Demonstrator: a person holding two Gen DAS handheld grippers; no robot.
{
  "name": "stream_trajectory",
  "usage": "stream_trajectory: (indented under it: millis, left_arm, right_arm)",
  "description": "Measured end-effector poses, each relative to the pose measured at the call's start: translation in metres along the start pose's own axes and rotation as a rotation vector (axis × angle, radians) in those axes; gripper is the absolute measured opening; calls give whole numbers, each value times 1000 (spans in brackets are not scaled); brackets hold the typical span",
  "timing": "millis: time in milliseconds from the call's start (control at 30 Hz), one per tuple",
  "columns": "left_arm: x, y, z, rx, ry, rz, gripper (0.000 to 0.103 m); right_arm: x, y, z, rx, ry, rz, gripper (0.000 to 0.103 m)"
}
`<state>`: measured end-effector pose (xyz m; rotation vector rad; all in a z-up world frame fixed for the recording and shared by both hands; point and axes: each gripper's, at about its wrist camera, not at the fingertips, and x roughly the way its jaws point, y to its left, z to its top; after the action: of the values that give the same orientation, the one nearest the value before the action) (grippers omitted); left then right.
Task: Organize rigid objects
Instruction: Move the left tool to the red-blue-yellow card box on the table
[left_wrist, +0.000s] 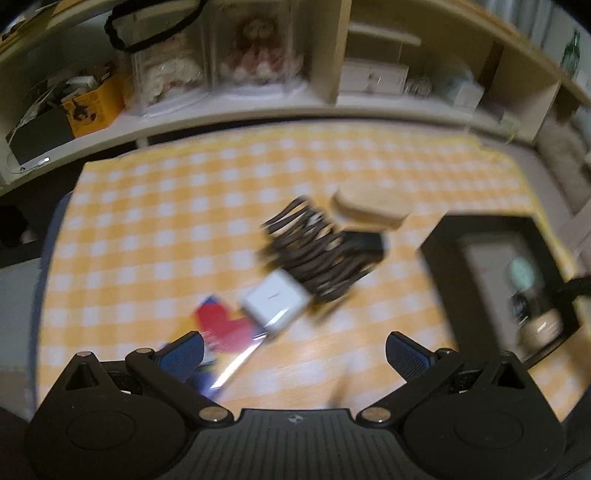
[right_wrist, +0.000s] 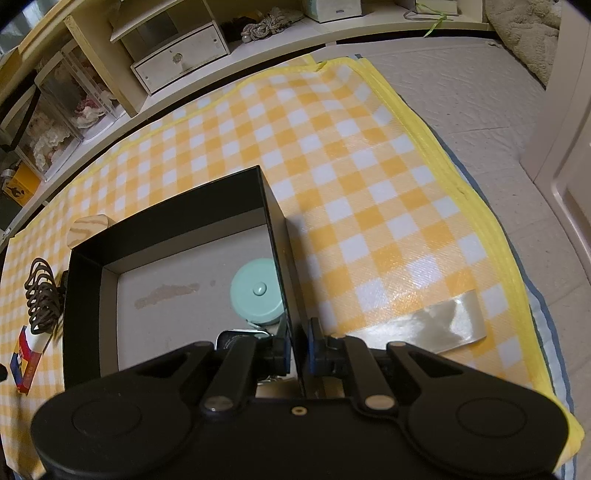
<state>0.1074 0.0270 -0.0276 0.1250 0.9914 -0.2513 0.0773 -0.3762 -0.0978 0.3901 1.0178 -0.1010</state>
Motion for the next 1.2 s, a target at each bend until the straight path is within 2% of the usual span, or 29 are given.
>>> stream_trajectory:
  millis: [167, 267, 367, 467, 600, 833, 933, 1200]
  left_arm:
    - [17, 19, -11, 133, 57, 67, 103]
    - [28, 31, -18, 169, 108, 92, 103]
    - [39, 44, -25, 176, 155, 157, 103]
    - [44, 64, -27, 109, 186, 185, 103]
    - [43, 92, -28, -7, 173, 202, 103]
    - [45, 117, -24, -142, 140, 278, 103]
    - [45, 120, -21, -175, 137, 266, 102]
    - [32, 102, -19, -217, 105, 76, 101]
  right_arm:
    - [0, 0, 1, 1, 4, -5, 9]
    - [0, 1, 1, 0, 5, -9, 9]
    - [0, 2, 1, 0, 7, -12, 9]
    - [0, 2, 1, -1, 8, -14, 9]
    - [1, 2, 1, -2, 10, -16, 9]
    - [1, 2, 1, -3, 10, -16, 9]
    - [1, 2, 2, -2, 10, -16, 9]
    - [0, 2, 2, -2, 10, -16, 9]
